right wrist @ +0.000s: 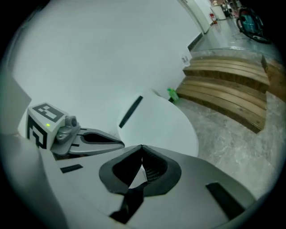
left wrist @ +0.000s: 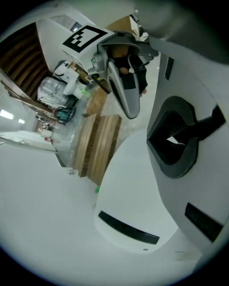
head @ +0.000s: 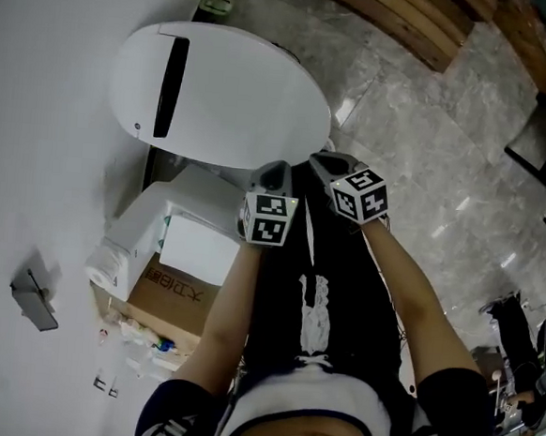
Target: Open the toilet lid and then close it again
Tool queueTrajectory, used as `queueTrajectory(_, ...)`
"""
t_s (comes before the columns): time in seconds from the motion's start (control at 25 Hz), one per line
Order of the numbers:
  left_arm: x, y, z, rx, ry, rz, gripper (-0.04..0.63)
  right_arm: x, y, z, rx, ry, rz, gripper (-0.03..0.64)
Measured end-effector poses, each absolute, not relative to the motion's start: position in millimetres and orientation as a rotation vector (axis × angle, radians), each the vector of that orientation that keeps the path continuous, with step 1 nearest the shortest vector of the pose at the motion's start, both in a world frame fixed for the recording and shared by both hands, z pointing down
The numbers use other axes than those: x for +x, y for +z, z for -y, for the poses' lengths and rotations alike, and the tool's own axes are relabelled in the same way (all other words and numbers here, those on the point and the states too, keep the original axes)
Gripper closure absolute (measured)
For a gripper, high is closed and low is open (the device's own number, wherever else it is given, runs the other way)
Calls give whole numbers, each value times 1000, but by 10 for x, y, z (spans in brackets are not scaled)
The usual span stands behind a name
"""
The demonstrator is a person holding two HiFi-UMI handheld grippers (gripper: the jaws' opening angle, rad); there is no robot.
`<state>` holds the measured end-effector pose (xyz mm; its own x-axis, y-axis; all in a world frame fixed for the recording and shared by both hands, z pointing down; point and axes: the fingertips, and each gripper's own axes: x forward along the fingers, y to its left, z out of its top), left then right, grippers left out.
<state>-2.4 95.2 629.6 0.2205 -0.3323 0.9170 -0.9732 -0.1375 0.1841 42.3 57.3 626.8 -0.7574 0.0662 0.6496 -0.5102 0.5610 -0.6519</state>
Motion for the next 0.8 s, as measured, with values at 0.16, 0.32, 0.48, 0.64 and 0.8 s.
queueTrajectory(0.16, -116, 5654, -961, 1741, 865, 1347, 589, 198, 5568, -676, 282, 1105, 2282, 607)
queueTrajectory(0.32, -158, 4966, -965, 1808, 671, 1459, 589, 63, 4966, -745, 256, 1032, 2381, 607)
queueTrajectory(0.48, -289, 4319, -1002, 1858, 531, 1564, 589, -46, 4439, -887, 224, 981, 2456, 607)
queueTrajectory(0.64, -319, 4019, -1114, 1885, 505, 1590, 589, -87, 4088, -1046, 152, 947, 2500, 607)
queueTrajectory(0.8, -270, 3868, -1201, 1914, 525, 1628, 589, -53, 3882, -1175, 80, 864, 2515, 607)
